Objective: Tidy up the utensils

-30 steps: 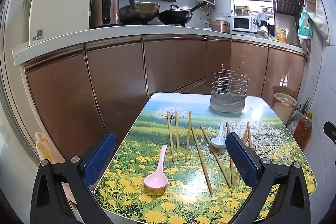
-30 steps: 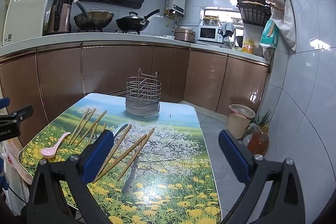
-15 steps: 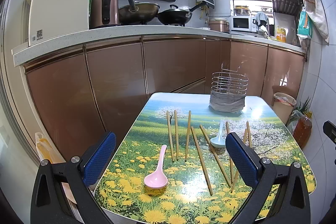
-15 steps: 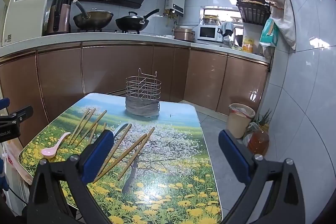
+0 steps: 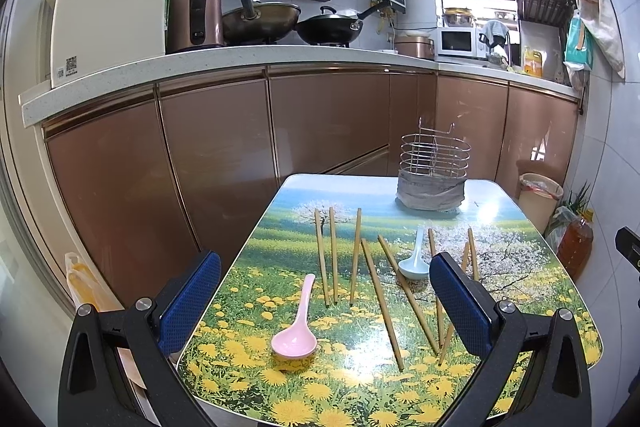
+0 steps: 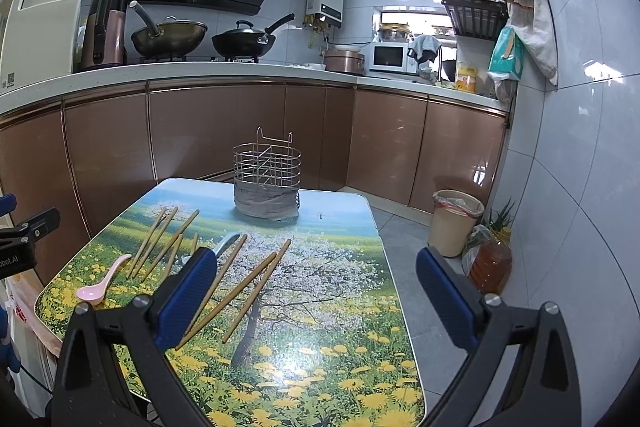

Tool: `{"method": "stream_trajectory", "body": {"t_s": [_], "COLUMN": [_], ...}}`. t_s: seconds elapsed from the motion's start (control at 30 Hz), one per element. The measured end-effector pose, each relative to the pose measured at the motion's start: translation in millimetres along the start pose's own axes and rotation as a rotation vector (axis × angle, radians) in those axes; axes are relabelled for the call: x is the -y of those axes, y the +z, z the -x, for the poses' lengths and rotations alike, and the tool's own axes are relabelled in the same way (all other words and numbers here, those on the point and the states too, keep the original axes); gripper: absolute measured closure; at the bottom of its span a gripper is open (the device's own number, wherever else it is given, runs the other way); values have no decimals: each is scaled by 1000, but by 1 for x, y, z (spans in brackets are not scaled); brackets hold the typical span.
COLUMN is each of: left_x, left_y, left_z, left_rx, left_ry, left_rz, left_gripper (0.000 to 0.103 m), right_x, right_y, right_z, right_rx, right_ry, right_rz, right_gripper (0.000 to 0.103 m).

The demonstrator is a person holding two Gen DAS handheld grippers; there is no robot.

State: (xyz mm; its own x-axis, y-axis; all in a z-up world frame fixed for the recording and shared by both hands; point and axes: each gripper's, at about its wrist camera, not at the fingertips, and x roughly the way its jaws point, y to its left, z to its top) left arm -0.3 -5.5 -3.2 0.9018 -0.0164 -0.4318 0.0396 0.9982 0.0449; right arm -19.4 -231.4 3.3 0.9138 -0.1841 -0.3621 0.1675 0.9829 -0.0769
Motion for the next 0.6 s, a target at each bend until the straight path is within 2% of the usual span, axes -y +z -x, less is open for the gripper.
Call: {"method": "stream_trajectory", "body": {"t_s": [0.6], "left_x": [5], "left_y": [0], "left_z": [-5], "left_rx": [5], "left_ry": [-21], "left_rz": [-12], "left_gripper": [0], "right_x": [-1], "right_y": [-3], "right_z": [-6], "right_rx": [3], "right_ry": [-5], "right_rz": [-3], "right_gripper": [2]}}
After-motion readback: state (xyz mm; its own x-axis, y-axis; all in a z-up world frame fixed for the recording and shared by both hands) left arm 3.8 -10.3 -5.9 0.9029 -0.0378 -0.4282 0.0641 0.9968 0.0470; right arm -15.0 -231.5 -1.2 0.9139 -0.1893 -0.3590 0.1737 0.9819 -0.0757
